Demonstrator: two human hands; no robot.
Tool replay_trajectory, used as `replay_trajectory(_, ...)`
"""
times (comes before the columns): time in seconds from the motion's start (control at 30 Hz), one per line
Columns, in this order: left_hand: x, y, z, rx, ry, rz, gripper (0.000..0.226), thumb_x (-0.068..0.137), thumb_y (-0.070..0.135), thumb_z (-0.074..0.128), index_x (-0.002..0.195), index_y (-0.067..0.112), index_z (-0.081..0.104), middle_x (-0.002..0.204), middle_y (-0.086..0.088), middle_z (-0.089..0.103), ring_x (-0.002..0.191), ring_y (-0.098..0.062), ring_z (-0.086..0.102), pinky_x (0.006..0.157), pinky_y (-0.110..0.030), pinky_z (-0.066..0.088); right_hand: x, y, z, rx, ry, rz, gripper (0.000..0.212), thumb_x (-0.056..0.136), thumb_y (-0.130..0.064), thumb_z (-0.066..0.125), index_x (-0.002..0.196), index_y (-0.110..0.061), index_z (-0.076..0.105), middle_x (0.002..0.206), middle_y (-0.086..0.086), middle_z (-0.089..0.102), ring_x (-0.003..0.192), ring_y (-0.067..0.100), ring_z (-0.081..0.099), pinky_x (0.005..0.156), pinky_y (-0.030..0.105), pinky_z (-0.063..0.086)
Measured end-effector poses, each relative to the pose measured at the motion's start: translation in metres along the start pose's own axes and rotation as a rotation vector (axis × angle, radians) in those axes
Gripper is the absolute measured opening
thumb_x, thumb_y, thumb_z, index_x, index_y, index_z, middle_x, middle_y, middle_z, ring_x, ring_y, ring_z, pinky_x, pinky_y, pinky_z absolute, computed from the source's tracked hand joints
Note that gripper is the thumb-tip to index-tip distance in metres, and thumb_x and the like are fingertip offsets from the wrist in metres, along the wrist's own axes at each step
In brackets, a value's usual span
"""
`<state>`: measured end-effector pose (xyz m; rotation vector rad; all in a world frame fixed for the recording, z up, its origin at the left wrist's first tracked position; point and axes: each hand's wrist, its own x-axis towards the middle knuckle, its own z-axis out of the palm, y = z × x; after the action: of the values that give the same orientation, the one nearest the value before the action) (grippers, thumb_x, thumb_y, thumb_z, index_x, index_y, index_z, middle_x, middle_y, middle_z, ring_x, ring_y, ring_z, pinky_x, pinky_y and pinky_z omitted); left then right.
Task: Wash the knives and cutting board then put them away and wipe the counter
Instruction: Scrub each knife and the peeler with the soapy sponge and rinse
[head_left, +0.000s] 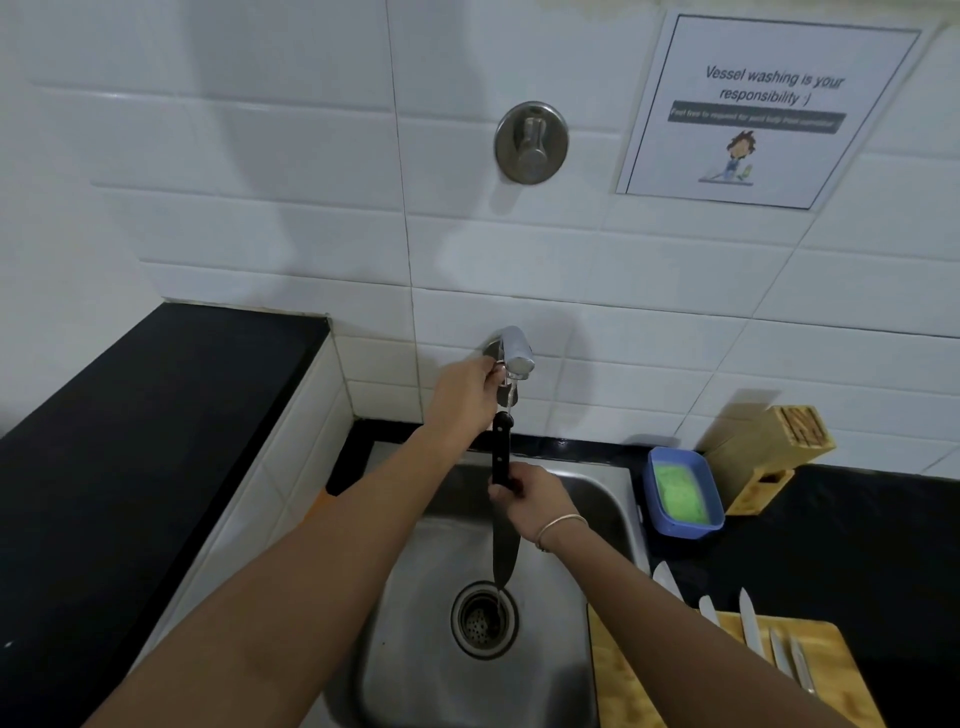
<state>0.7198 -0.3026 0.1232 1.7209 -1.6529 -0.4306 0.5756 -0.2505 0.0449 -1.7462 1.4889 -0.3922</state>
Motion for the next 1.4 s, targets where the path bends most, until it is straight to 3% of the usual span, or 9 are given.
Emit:
replay_trajectory(0.13,-0.012,0.0,-0.004,-0.154,0.064,-0.049,0.029,0.105,0.023,0.045,0.116,0.015,0.07,0.096,-0.004,0.074,0.089,-0.022,0.067,0.075,-0.035,0.049,-0.001,-0.004,-0.003,0.055,0.029,-0.044,0.015,0.096,-0.029,0.062,0.11,-0.025,0.067,0.098,-0.002,0.071,0.091,0.017,0.067,0.088,0.035,0.055)
replay_trajectory(0.23,-0.044,0.002,0.009,-0.39,0.164,-0.123,0.031,0.104,0.028,0.046,0.091,0.015,0.07,0.08,-0.003,0.069,0.077,-0.019,0.067,0.072,-0.042,0.054,-0.006,-0.005,-0.008,0.099,0.057,-0.075,0.014,0.097,-0.026,0.063,0.107,-0.016,0.067,0.09,-0.002,0.07,0.081,0.012,0.064,0.076,0.027,0.052)
replay_trajectory(0.4,-0.073,0.007,0.029,-0.518,-0.066,-0.056,0.014,0.102,0.018,0.058,0.095,0.03,0.061,0.09,-0.006,0.073,0.086,-0.02,0.073,0.087,-0.044,0.059,-0.012,-0.007,-0.017,0.072,0.023,-0.185,0.005,0.096,-0.009,0.061,0.092,-0.009,0.065,0.082,0.006,0.066,0.074,0.016,0.06,0.074,0.034,0.052)
replay_trajectory(0.53,-0.077,0.005,0.032,-0.421,-0.023,0.04,0.01,0.101,0.016,0.06,0.094,0.022,0.057,0.084,0.002,0.071,0.083,-0.016,0.073,0.084,-0.038,0.059,-0.011,0.01,-0.034,0.074,-0.06,-0.212,0.002,0.093,-0.023,0.069,0.095,-0.023,0.068,0.086,-0.004,0.071,0.081,0.008,0.066,0.076,0.019,0.052)
replay_trajectory(0.6,-0.079,0.002,0.031,-0.293,0.066,0.148,0.007,0.101,0.018,0.061,0.098,0.013,0.059,0.082,0.001,0.069,0.076,-0.014,0.067,0.073,-0.028,0.053,-0.009,0.028,-0.052,0.106,0.053,-0.145,0.01,0.091,-0.027,0.073,0.1,-0.024,0.072,0.087,-0.012,0.07,0.08,-0.003,0.064,0.073,0.005,0.046)
replay_trajectory(0.73,-0.079,0.004,0.029,-0.006,0.136,0.402,0.013,0.1,0.022,0.062,0.1,0.009,0.063,0.079,0.003,0.062,0.067,-0.008,0.053,0.063,-0.019,0.037,-0.01,0.075,-0.104,0.087,0.541,0.108,0.01,0.094,-0.024,0.062,0.091,-0.019,0.07,0.082,-0.001,0.067,0.085,0.02,0.065,0.075,0.026,0.042)
replay_trajectory(0.83,-0.069,0.002,0.025,0.143,0.156,0.576,0.017,0.1,0.024,0.06,0.098,0.007,0.066,0.08,-0.003,0.066,0.065,-0.017,0.056,0.059,-0.027,0.041,-0.002,0.109,-0.139,0.007,0.676,0.267,0.016,0.094,-0.02,0.058,0.099,-0.012,0.071,0.096,0.014,0.071,0.096,0.035,0.065,0.077,0.032,0.045)
replay_trajectory(1.23,-0.079,0.007,0.051,0.24,-0.094,0.939,0.019,0.091,0.016,0.053,0.108,0.009,0.059,0.089,-0.011,0.069,0.073,-0.029,0.062,0.062,-0.038,0.048,0.035,0.147,-0.149,-0.517,0.211,0.581,0.057,0.086,-0.025,0.067,0.137,-0.008,0.051,0.117,0.015,0.066,0.103,0.035,0.066,0.067,0.036,0.049)
replay_trajectory(1.4,-0.077,0.017,0.051,0.123,-0.076,0.683,0.024,0.099,0.023,0.057,0.107,0.005,0.069,0.099,-0.009,0.068,0.086,-0.025,0.063,0.072,-0.043,0.053,0.04,0.147,-0.146,-0.517,0.175,0.643,0.045,0.087,-0.019,0.066,0.127,-0.002,0.057,0.111,0.017,0.066,0.1,0.035,0.066,0.069,0.037,0.053)
